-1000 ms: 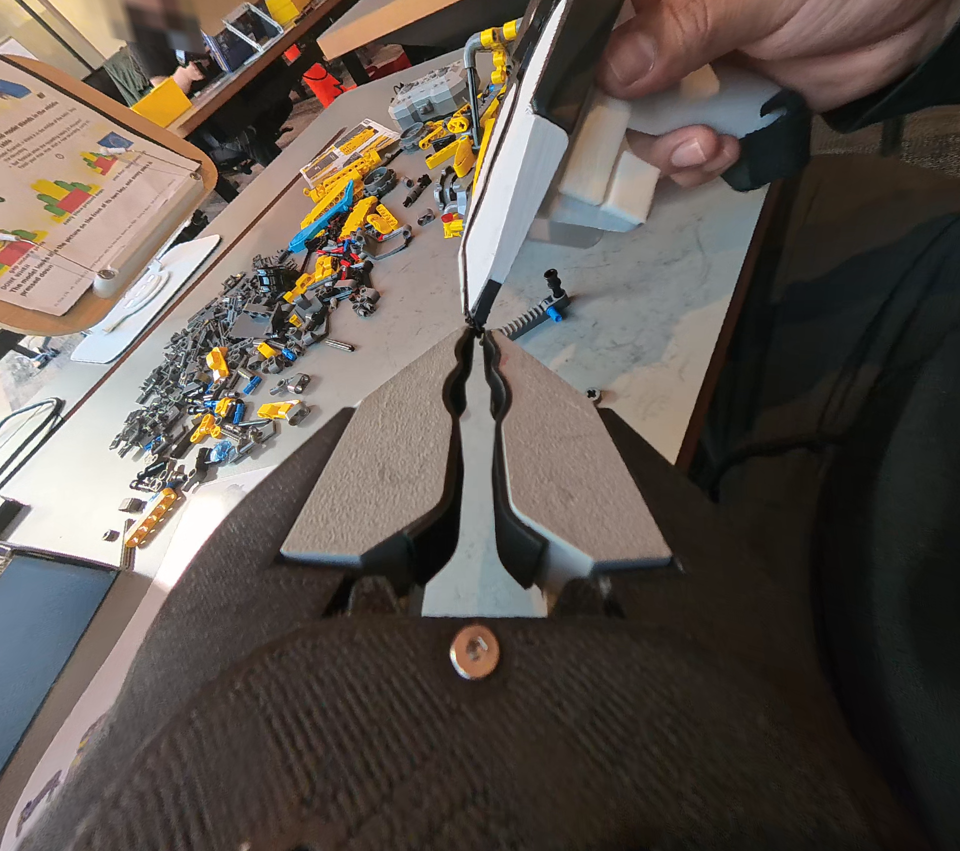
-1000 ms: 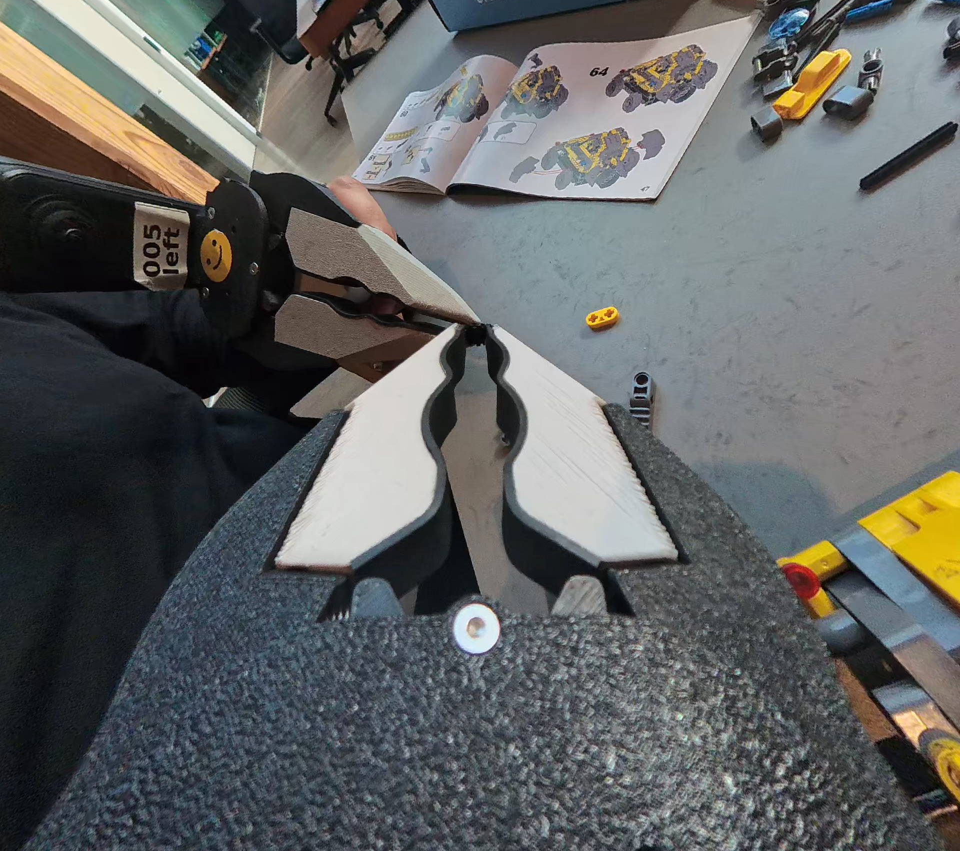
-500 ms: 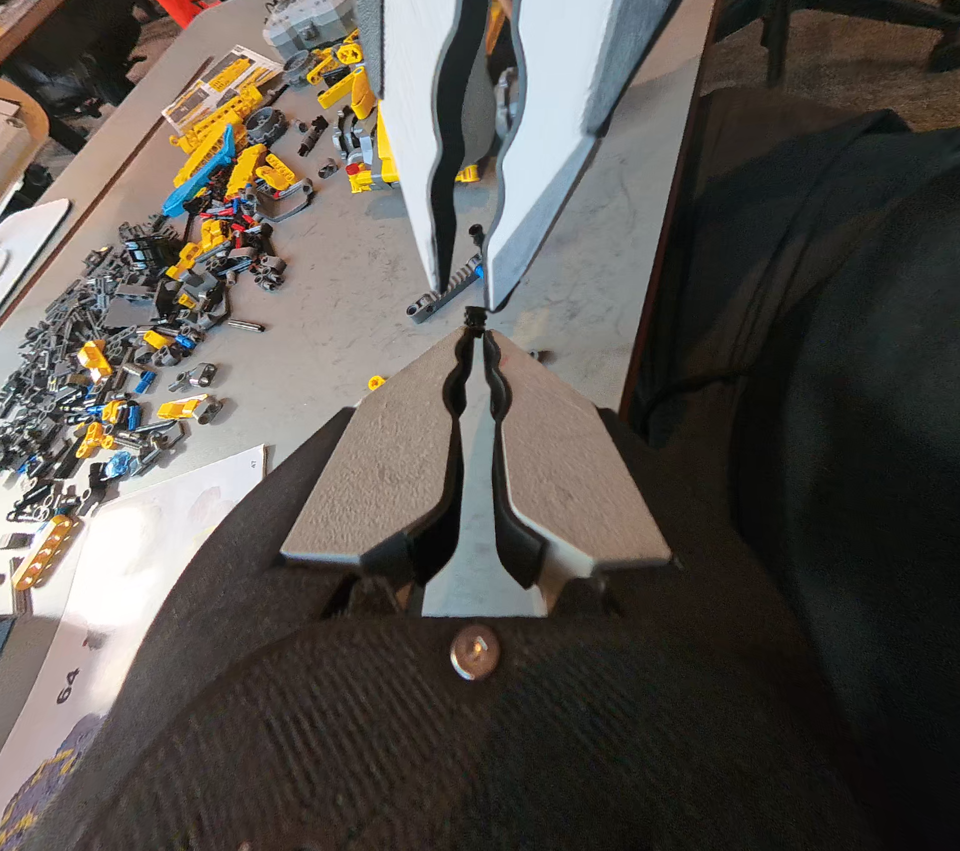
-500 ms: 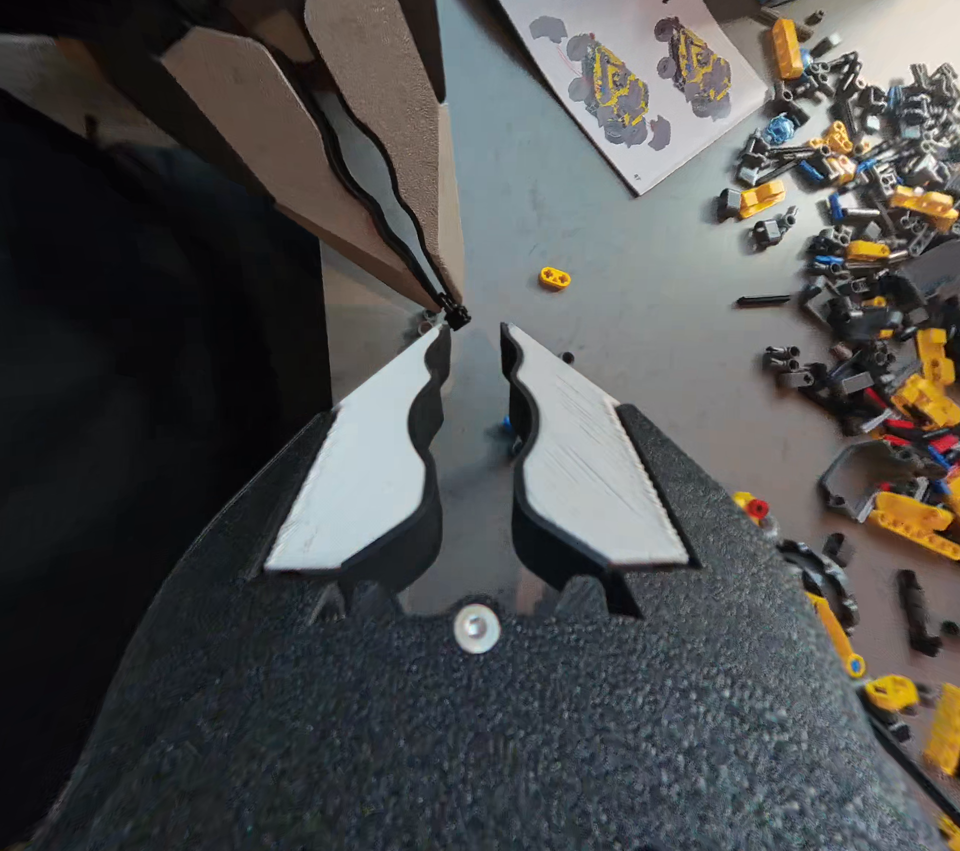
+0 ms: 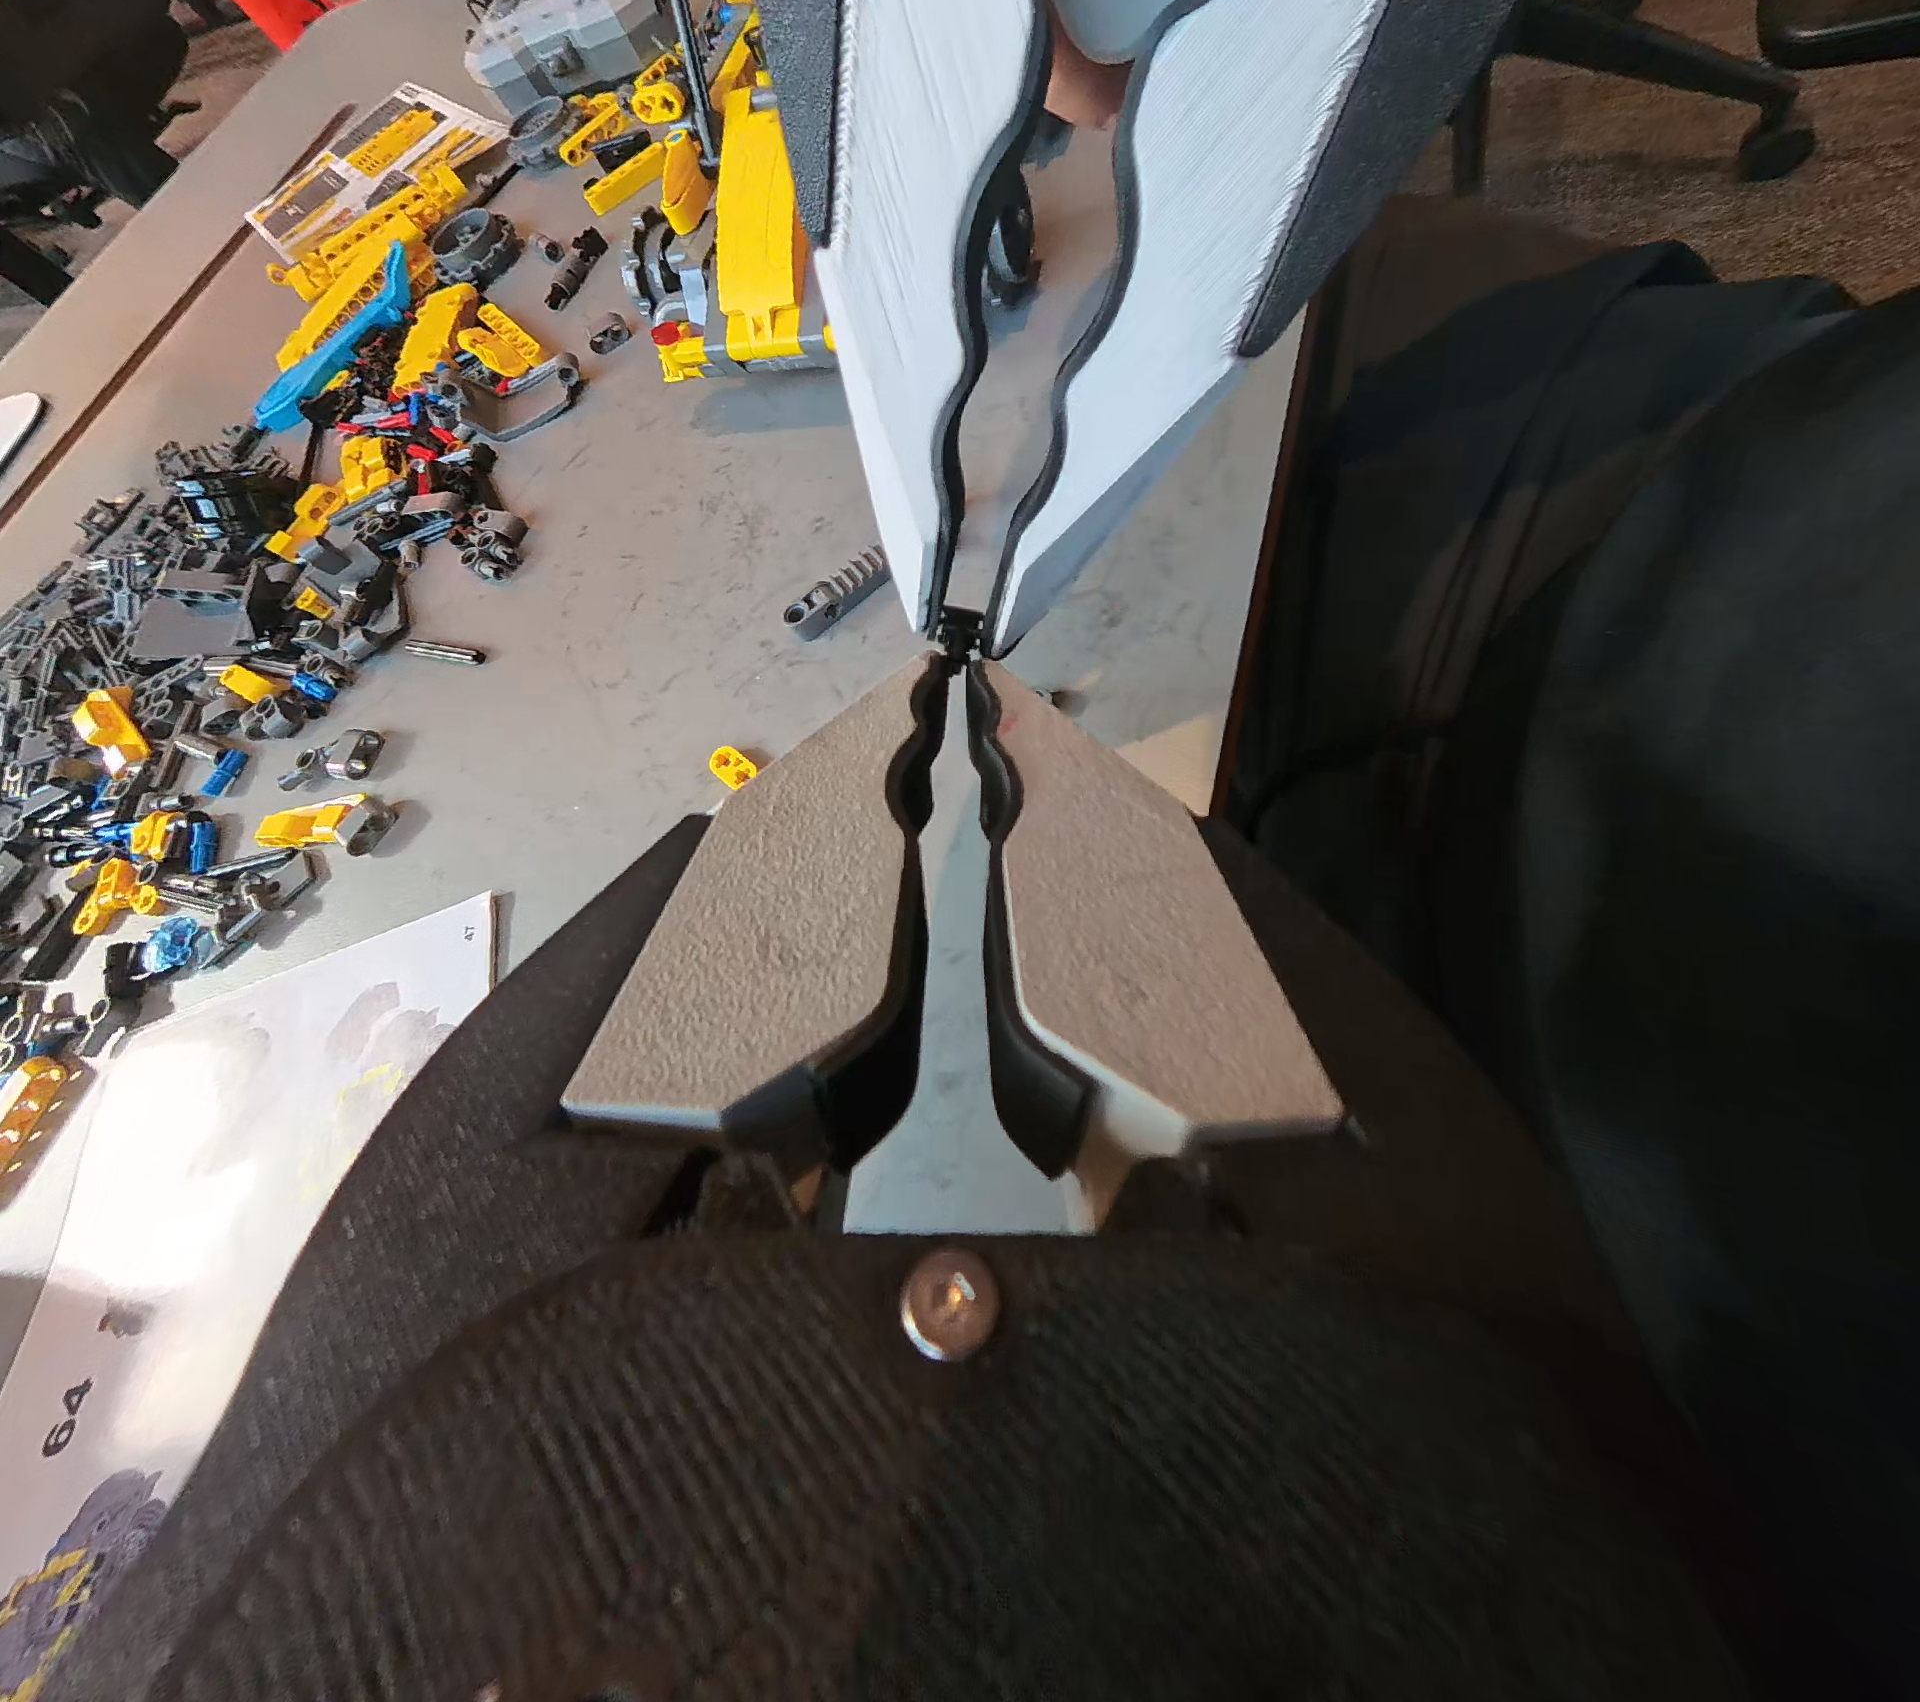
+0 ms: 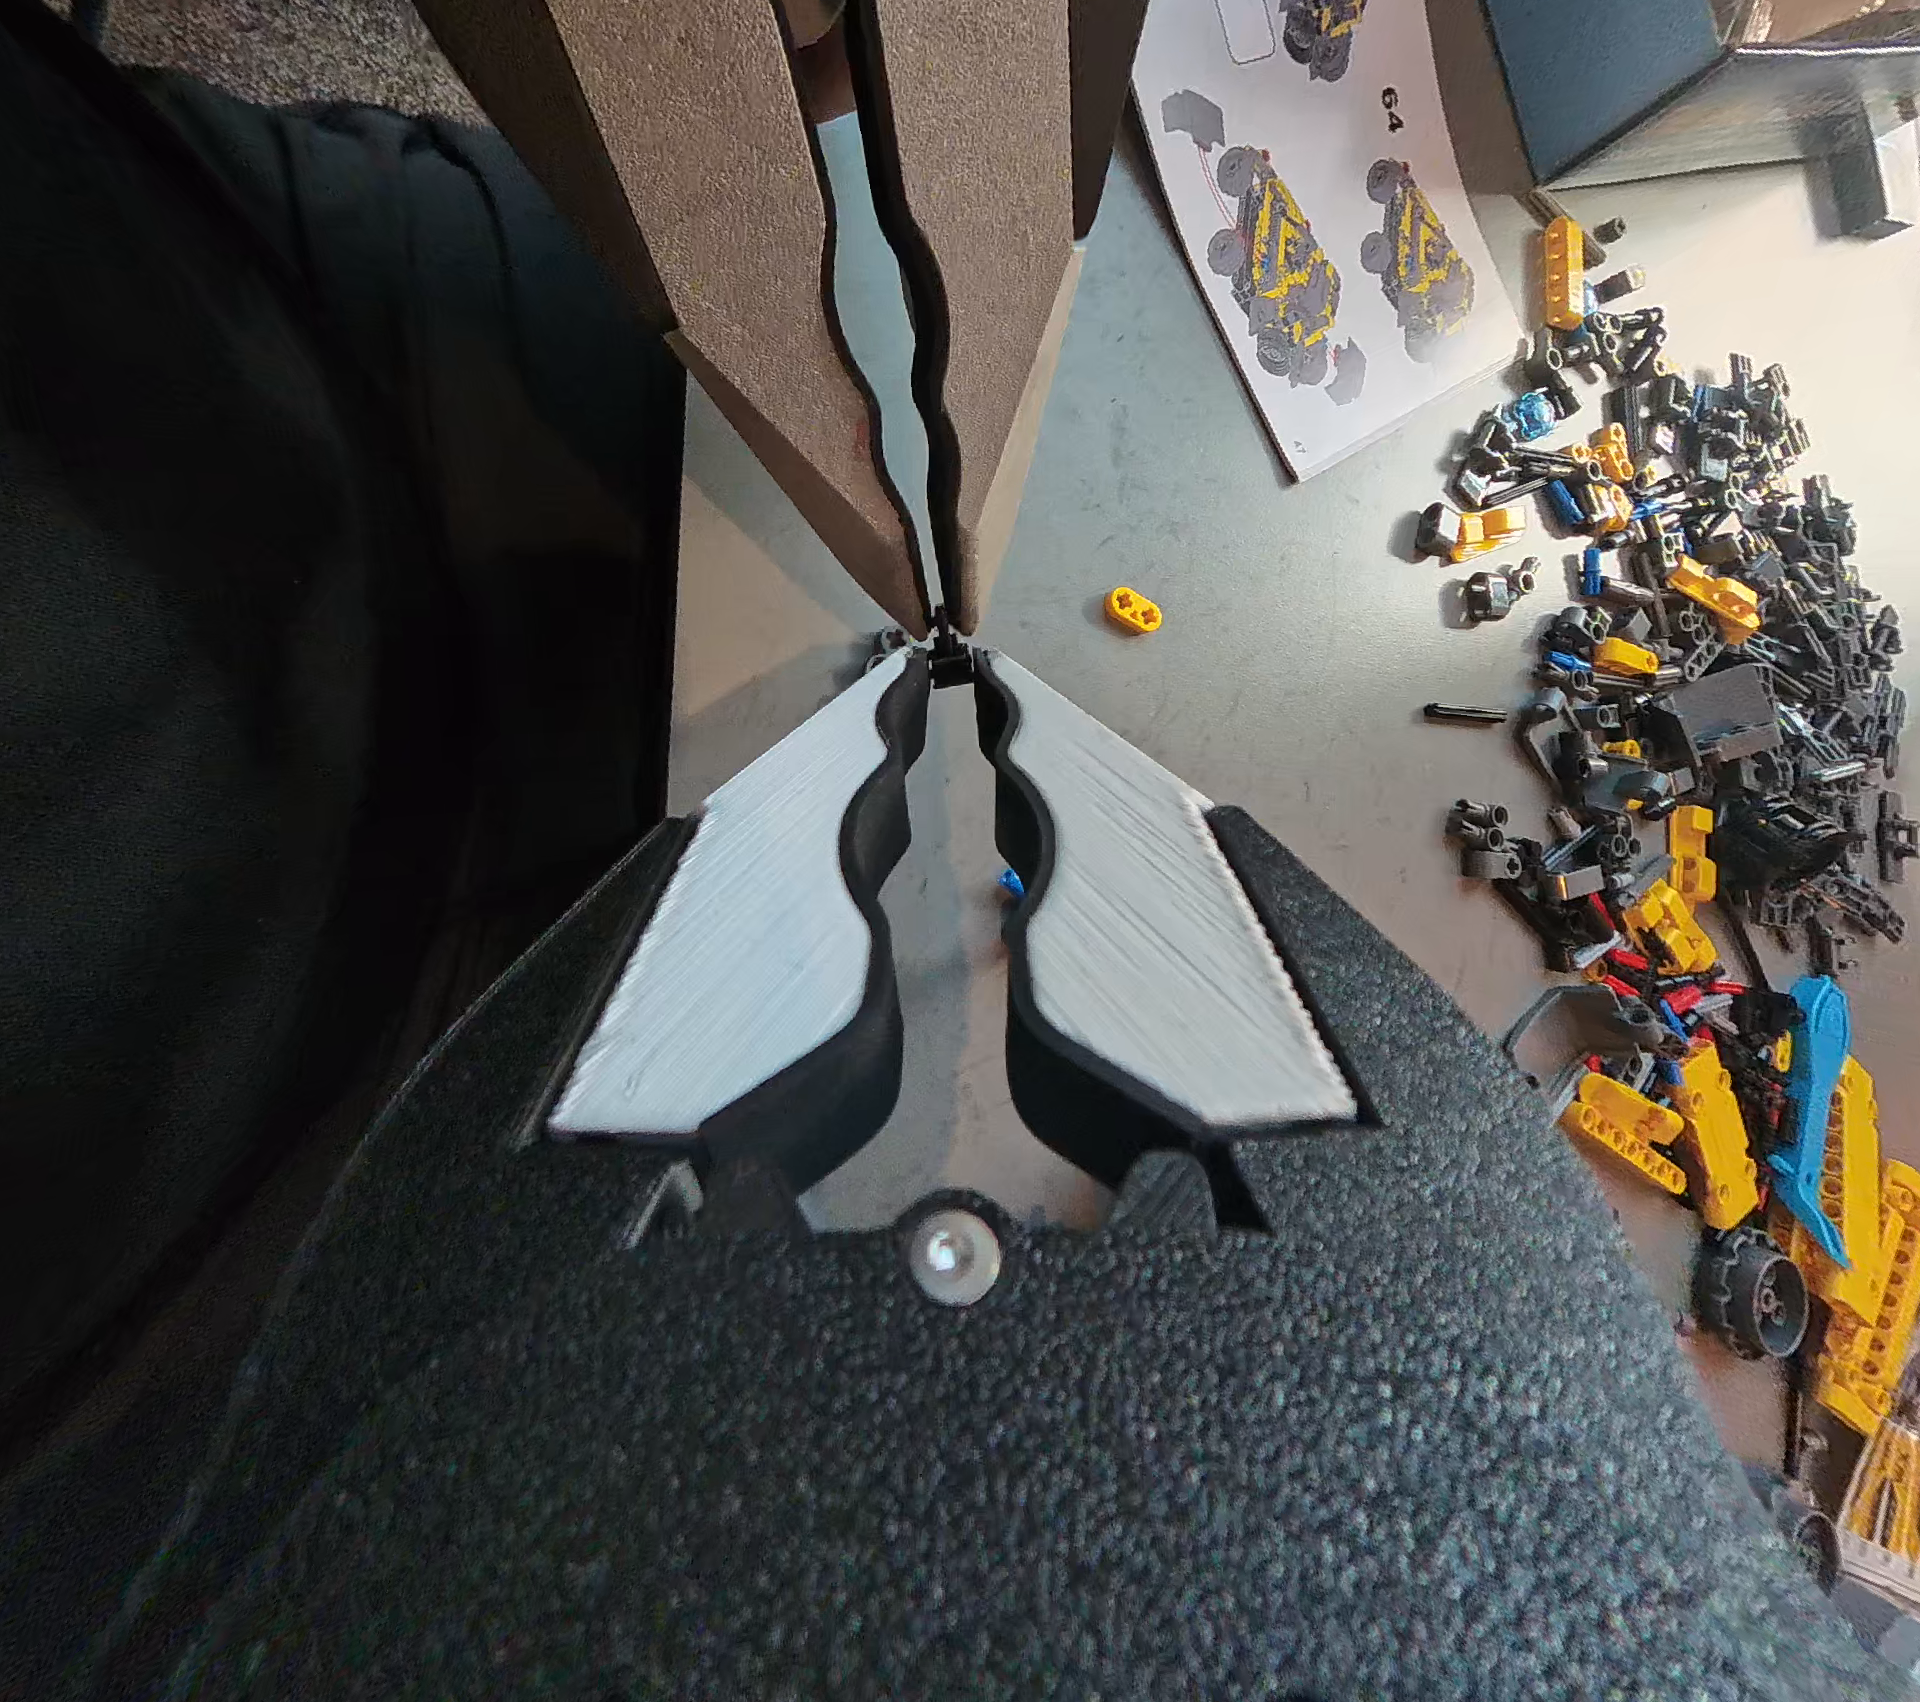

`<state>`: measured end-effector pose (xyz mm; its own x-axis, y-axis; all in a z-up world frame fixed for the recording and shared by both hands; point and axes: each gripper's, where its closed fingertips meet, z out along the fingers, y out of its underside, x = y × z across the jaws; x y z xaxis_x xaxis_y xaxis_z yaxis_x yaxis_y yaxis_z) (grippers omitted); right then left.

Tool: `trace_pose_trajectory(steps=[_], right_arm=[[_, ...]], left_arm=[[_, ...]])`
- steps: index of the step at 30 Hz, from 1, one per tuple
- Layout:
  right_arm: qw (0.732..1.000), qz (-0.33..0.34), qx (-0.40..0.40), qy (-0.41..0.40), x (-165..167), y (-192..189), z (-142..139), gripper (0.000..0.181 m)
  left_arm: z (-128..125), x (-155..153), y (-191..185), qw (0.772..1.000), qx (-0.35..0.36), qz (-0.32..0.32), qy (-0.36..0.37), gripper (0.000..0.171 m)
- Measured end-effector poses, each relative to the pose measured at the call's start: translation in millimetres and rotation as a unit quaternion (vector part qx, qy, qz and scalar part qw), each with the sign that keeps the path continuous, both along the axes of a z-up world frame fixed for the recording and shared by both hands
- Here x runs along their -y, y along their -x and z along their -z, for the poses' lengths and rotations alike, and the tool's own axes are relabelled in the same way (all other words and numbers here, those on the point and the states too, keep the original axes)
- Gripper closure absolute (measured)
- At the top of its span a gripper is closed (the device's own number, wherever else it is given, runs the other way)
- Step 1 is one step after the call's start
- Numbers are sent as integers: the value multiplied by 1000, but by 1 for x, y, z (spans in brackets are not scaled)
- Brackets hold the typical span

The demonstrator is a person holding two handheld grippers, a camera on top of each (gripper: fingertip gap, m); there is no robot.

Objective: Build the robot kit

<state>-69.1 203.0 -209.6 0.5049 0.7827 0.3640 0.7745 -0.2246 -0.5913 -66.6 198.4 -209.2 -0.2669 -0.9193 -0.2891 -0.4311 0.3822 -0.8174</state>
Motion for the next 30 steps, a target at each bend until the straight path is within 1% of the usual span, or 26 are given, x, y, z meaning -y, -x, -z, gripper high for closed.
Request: trace_pose_trajectory(steps=[4,9,13,15,26,30], right_arm=[[1000,4,-10,-7,1,0,-1,173],[1000,8,-27,7,4,0,2,173],[1000,8,-14,11,3,-2,3,173],[1000,10,-7,18,3,-4,6,173],[999,-10,-4,35,9,1,10,173],[999,-9,-17,34,7,2,7,173]], left_arm=[[0,-1,1,1000,0,-2,3,171],[2,1,0,1000,-5,1,-10,171],[3,-1,0,1000,-4,-7,-15,171],[3,1,0,1000,-7,-1,-14,166],[9,9,0,999,-17,19,-48,167],[5,6,1,998,4,15,-66,169]])
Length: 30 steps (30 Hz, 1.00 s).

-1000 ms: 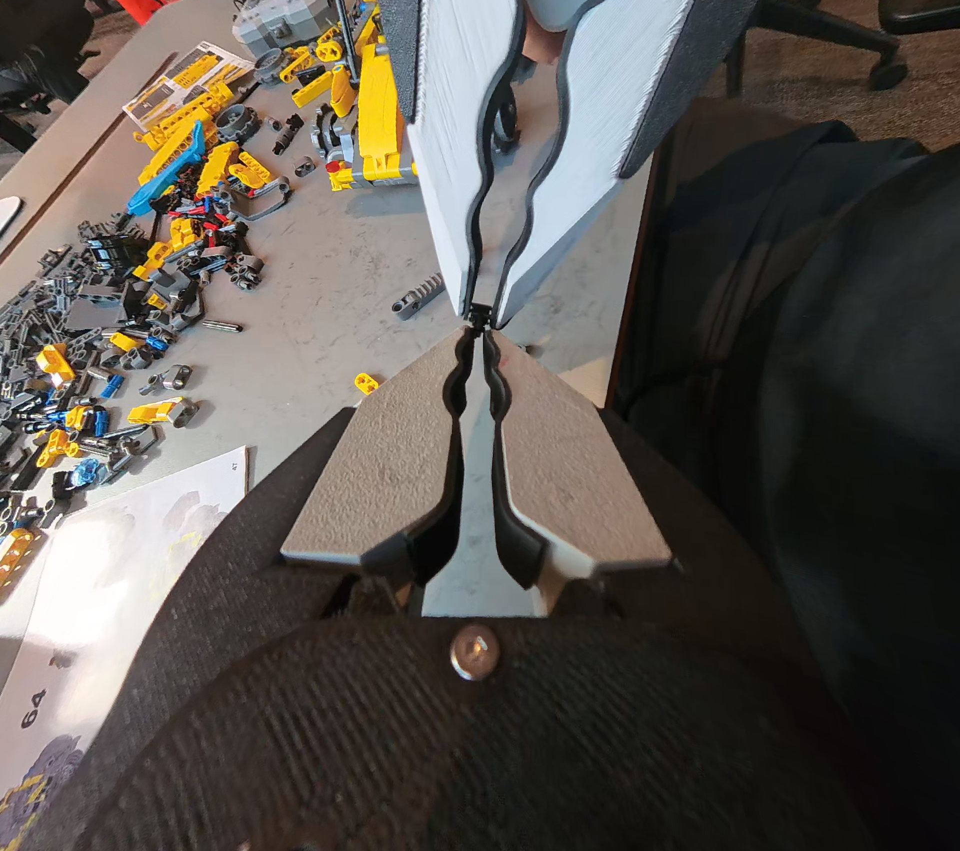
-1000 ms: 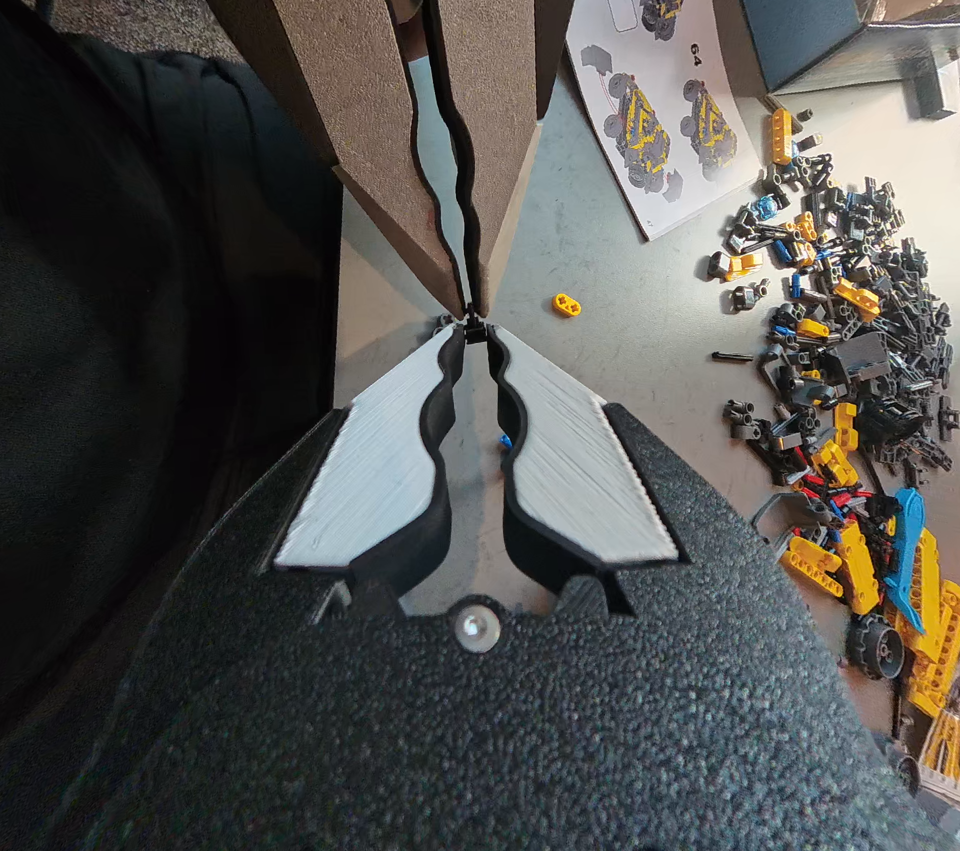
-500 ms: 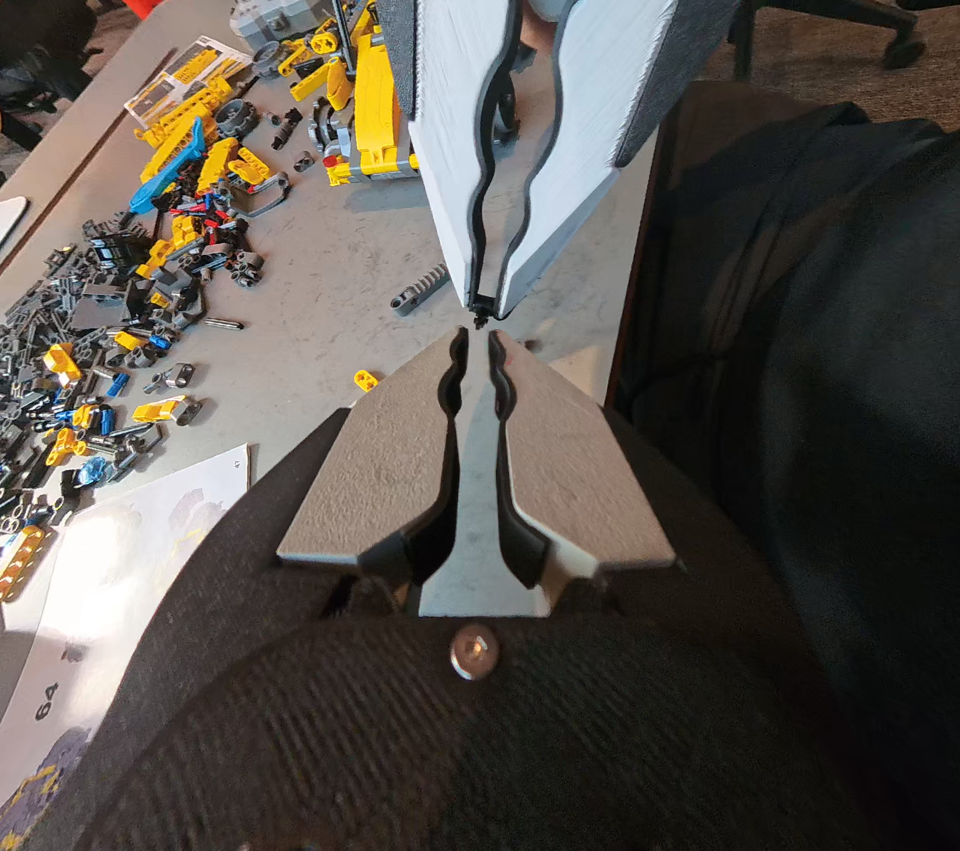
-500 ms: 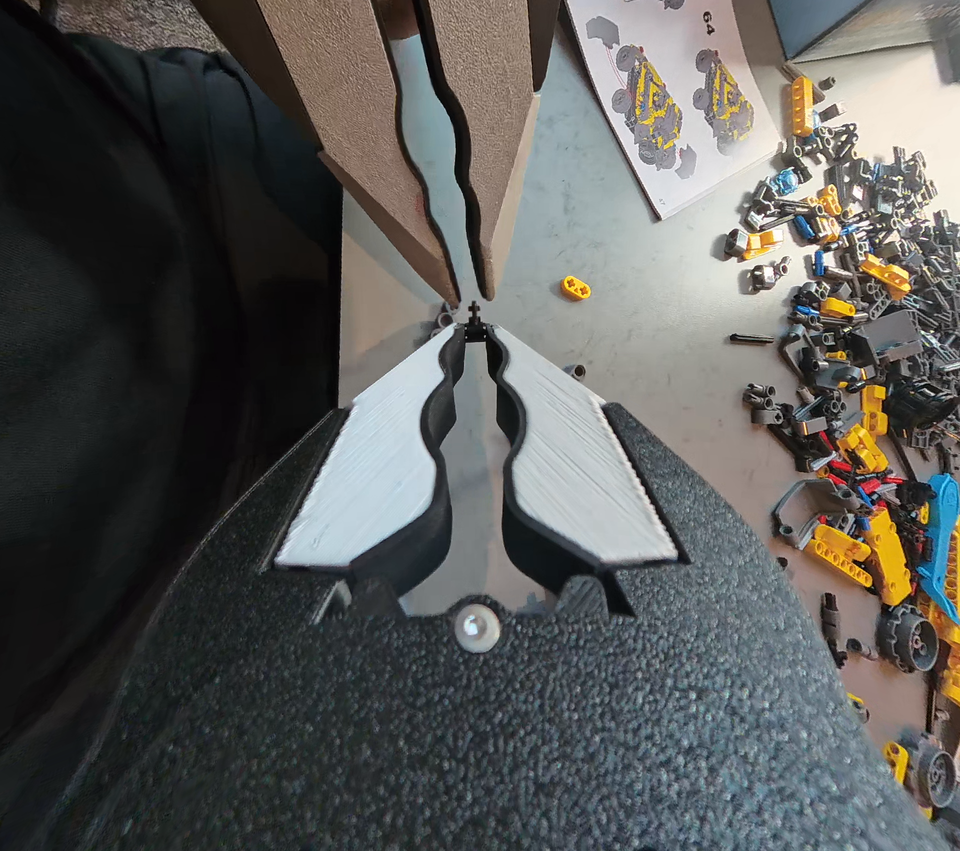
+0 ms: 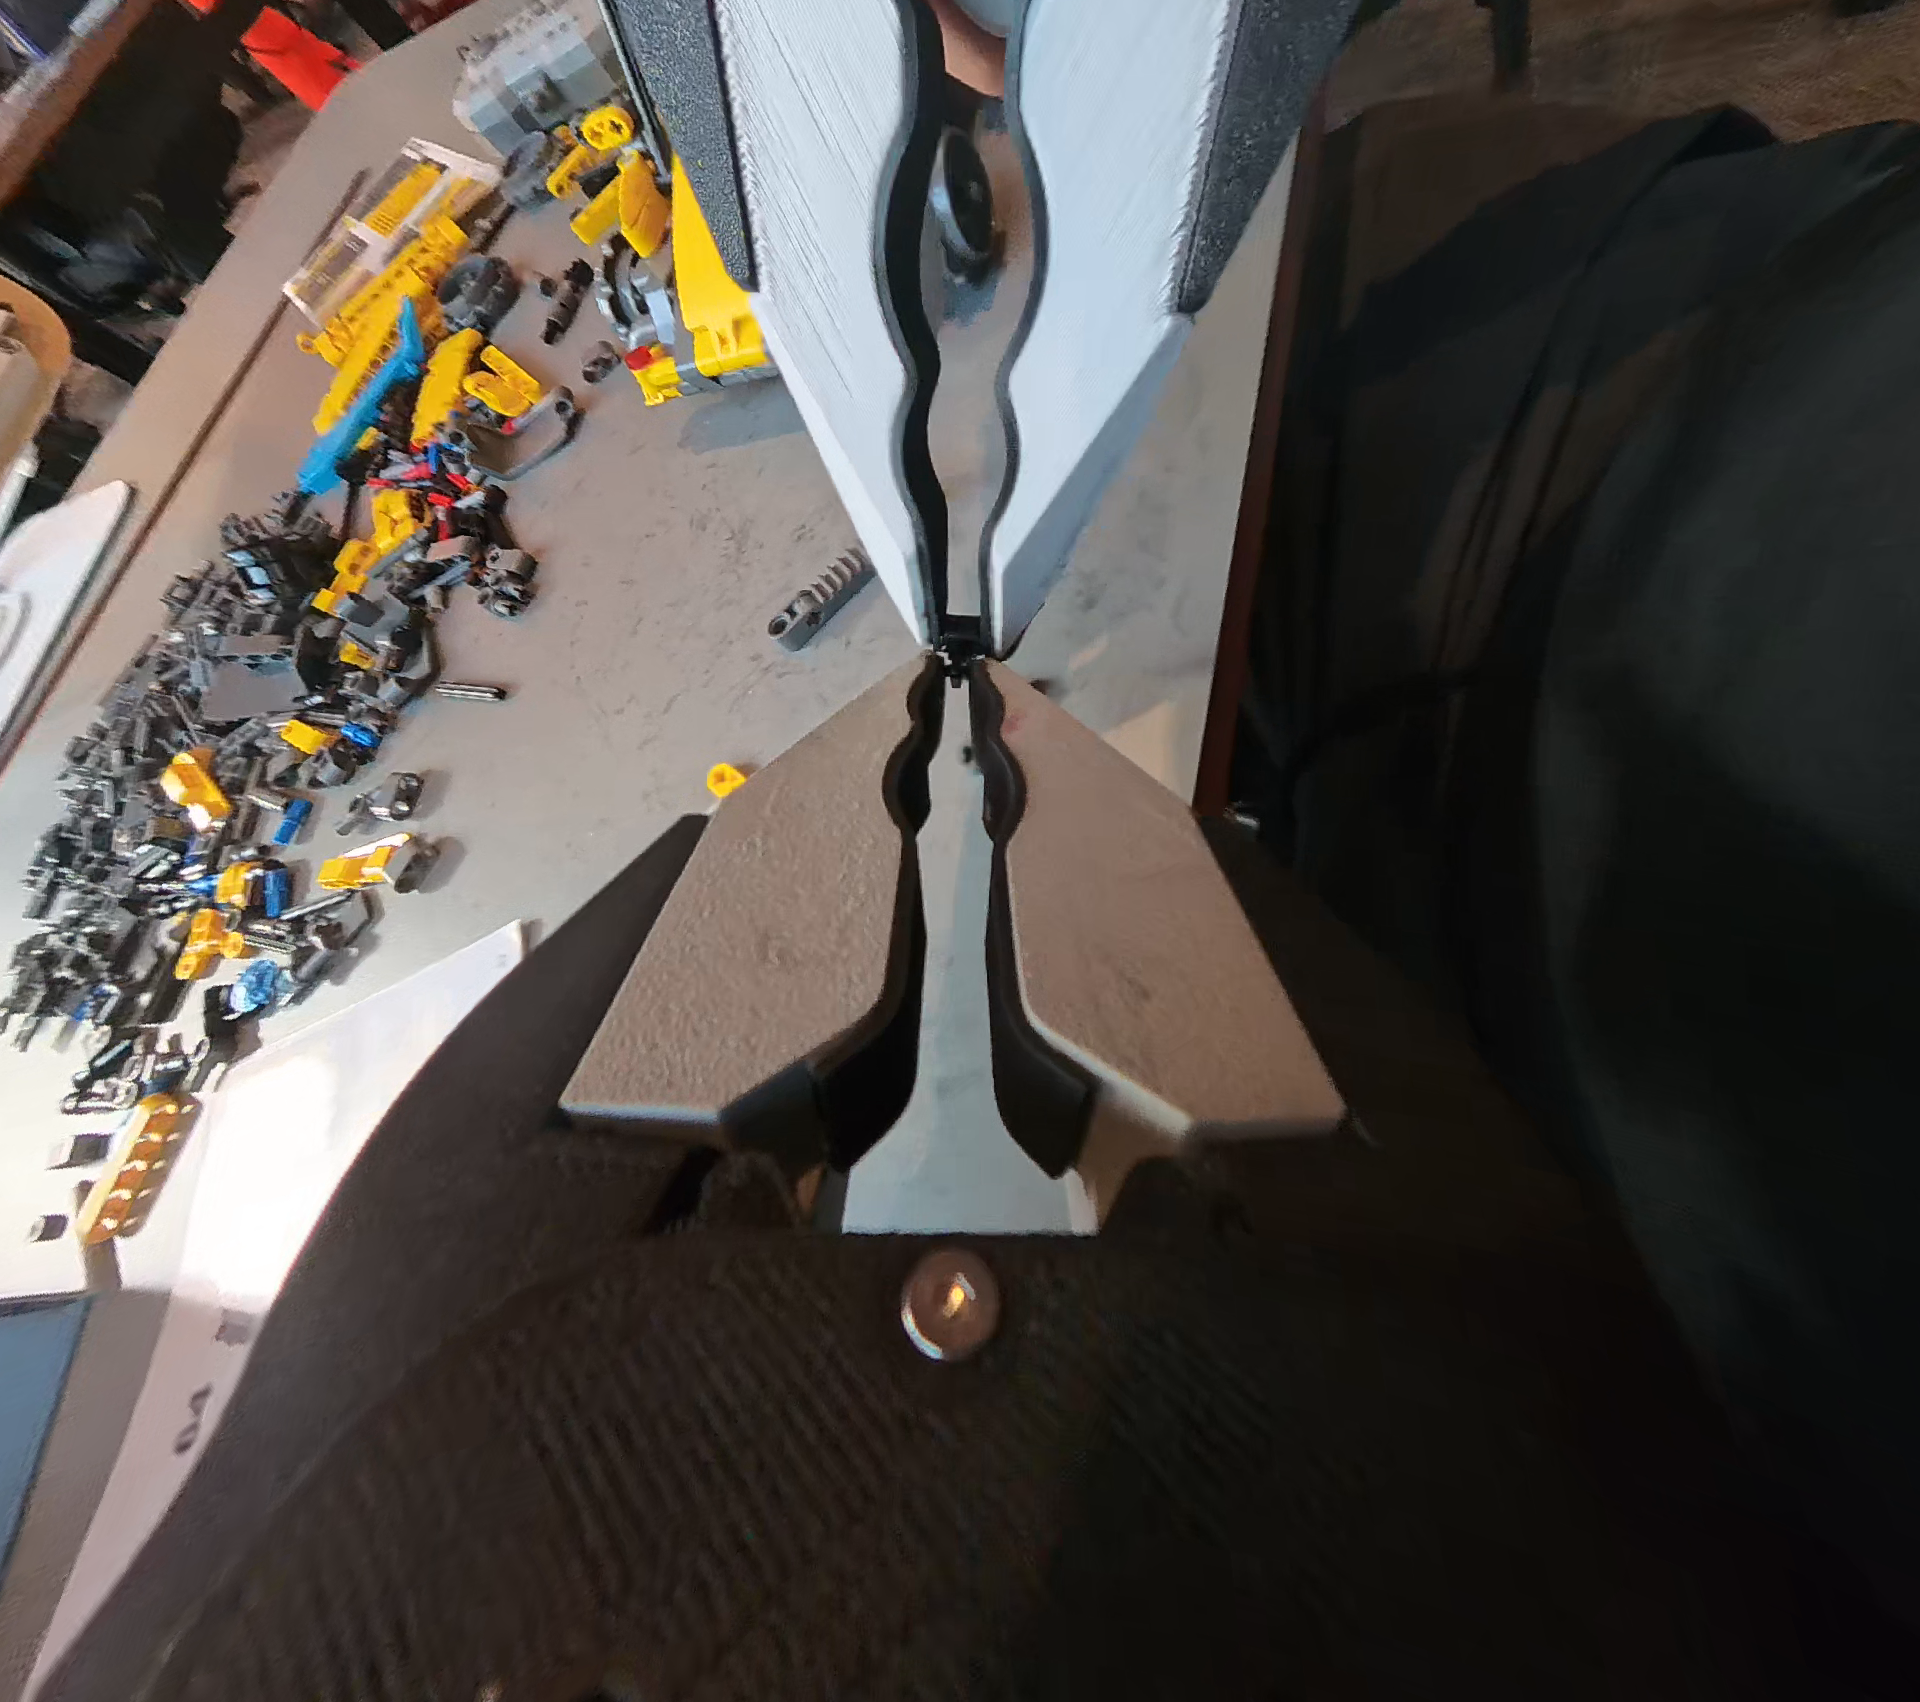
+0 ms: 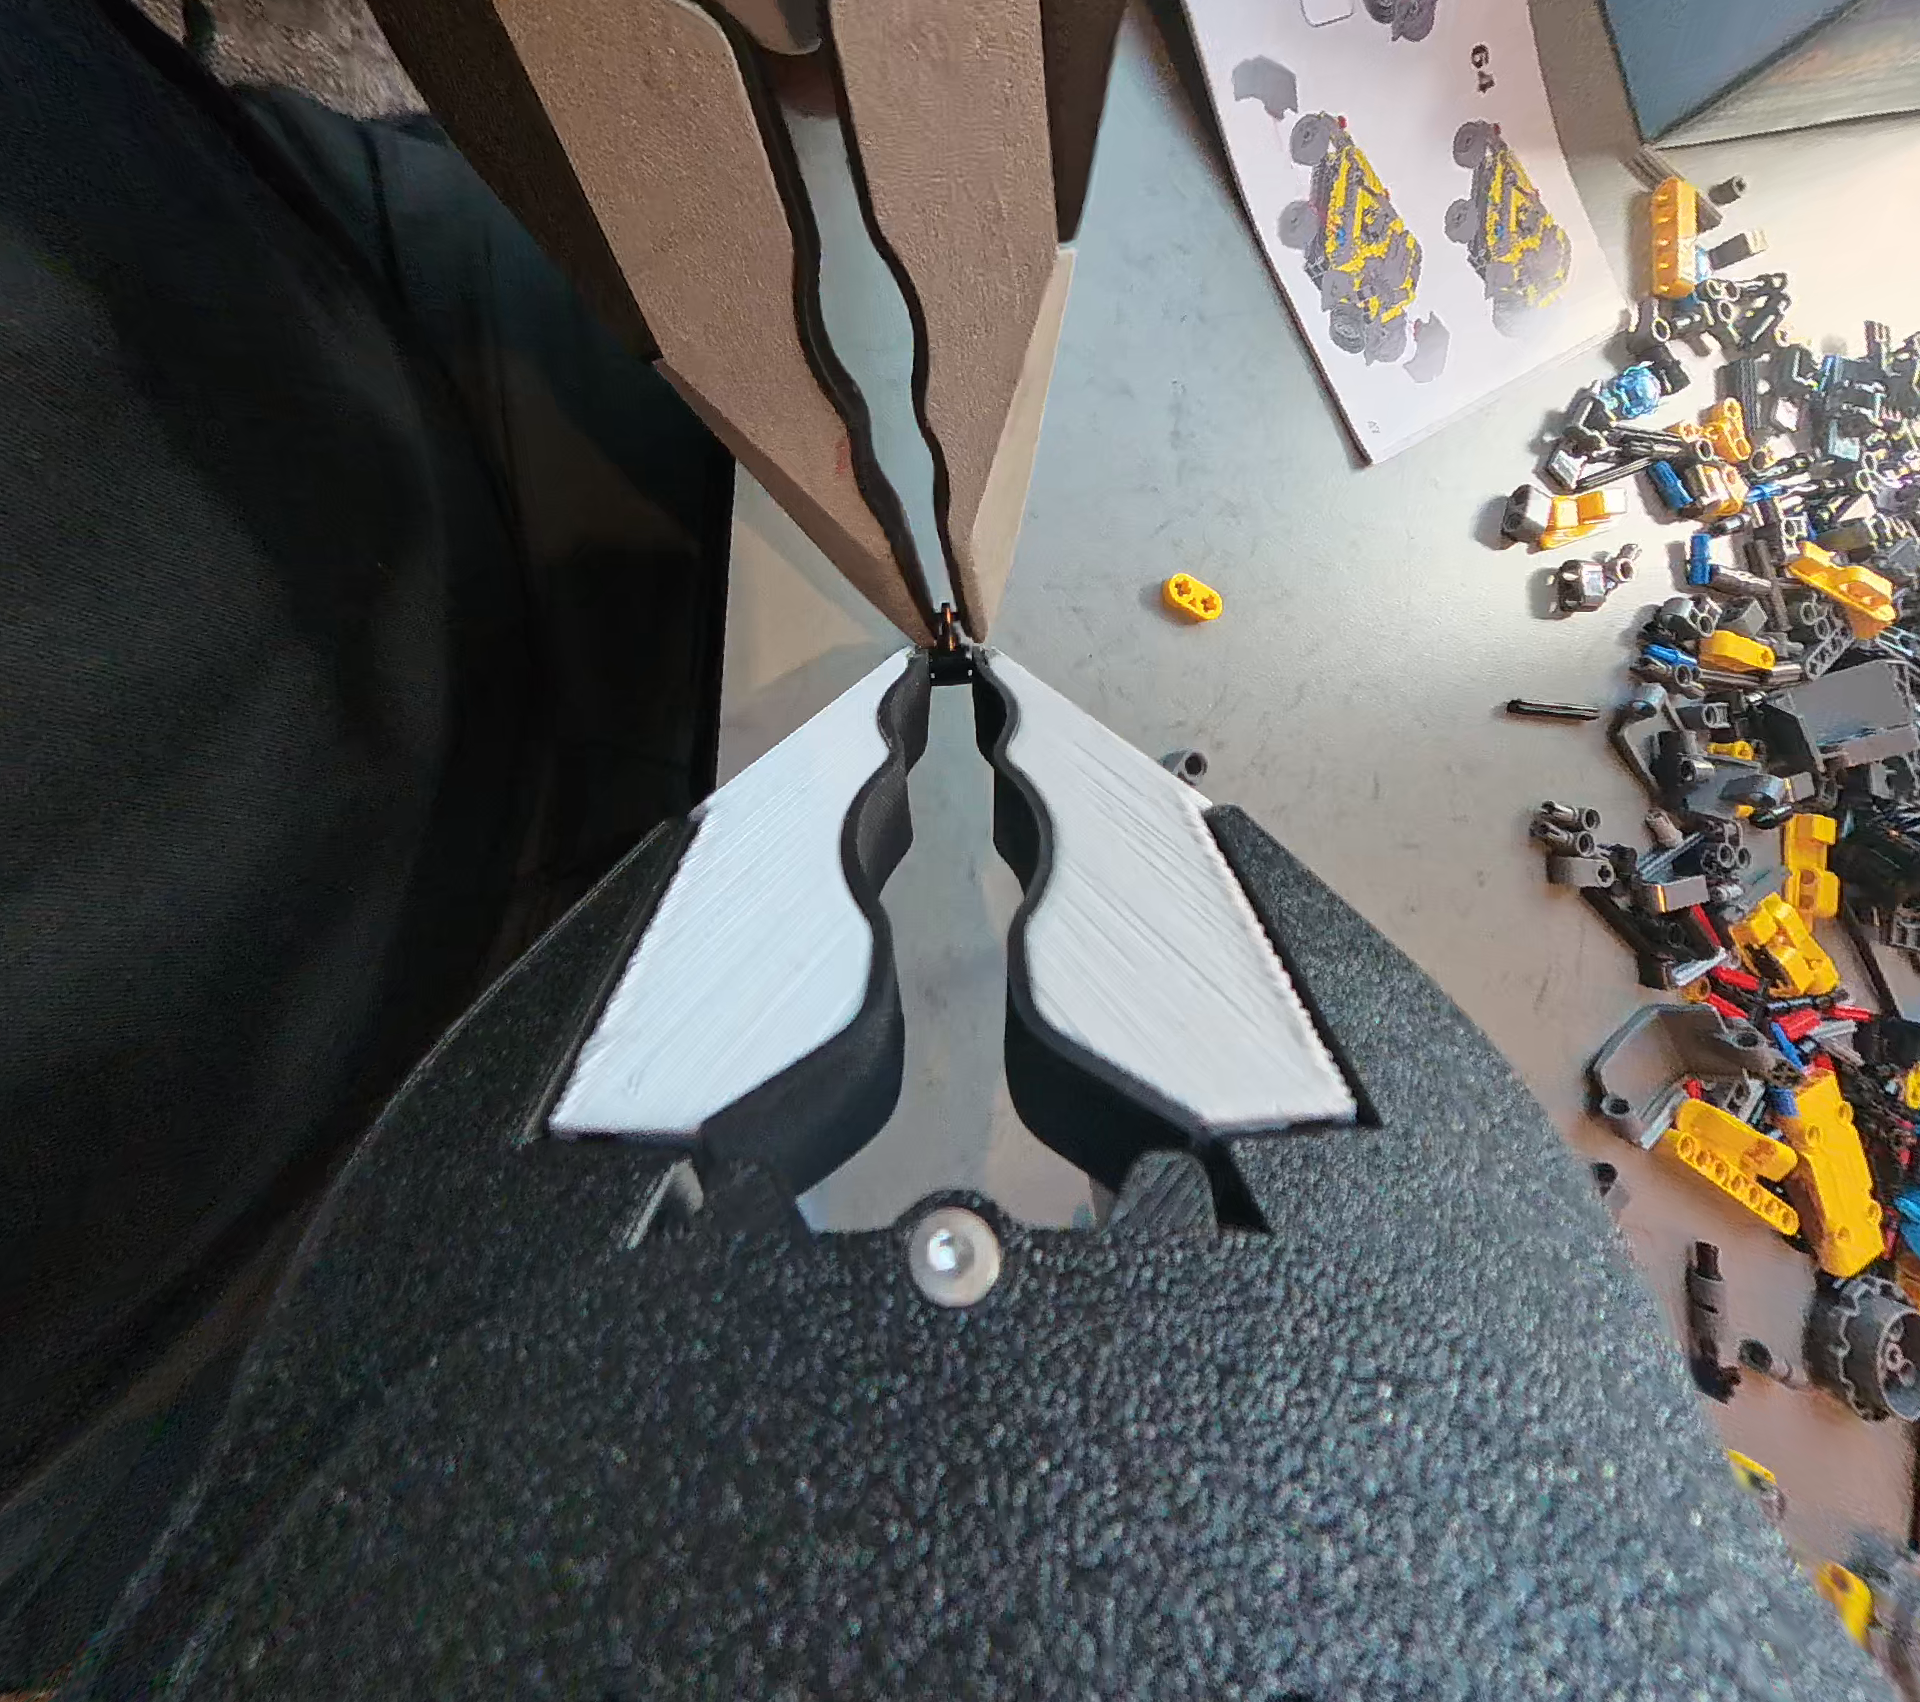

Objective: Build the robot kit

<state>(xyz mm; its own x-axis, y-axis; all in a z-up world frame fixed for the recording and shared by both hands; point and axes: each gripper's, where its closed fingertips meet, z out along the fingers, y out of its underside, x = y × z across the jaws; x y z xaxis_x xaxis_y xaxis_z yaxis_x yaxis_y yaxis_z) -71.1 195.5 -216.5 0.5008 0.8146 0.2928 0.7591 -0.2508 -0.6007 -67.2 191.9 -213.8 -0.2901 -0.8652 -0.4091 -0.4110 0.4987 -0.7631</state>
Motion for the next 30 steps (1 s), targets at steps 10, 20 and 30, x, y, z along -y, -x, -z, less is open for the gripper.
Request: trace_pose_trajectory(steps=[10,20,30], right_arm=[[908,31,-407,99,14,2,-74,161],[843,-17,-517,149,24,17,-103,159],[854,3,-497,151,18,18,-92,163]], left_arm=[[-79,0,8,972,216,-14,-88,170],[-97,25,11,952,254,-3,-172,170],[-95,19,11,942,256,-17,-215,170]])
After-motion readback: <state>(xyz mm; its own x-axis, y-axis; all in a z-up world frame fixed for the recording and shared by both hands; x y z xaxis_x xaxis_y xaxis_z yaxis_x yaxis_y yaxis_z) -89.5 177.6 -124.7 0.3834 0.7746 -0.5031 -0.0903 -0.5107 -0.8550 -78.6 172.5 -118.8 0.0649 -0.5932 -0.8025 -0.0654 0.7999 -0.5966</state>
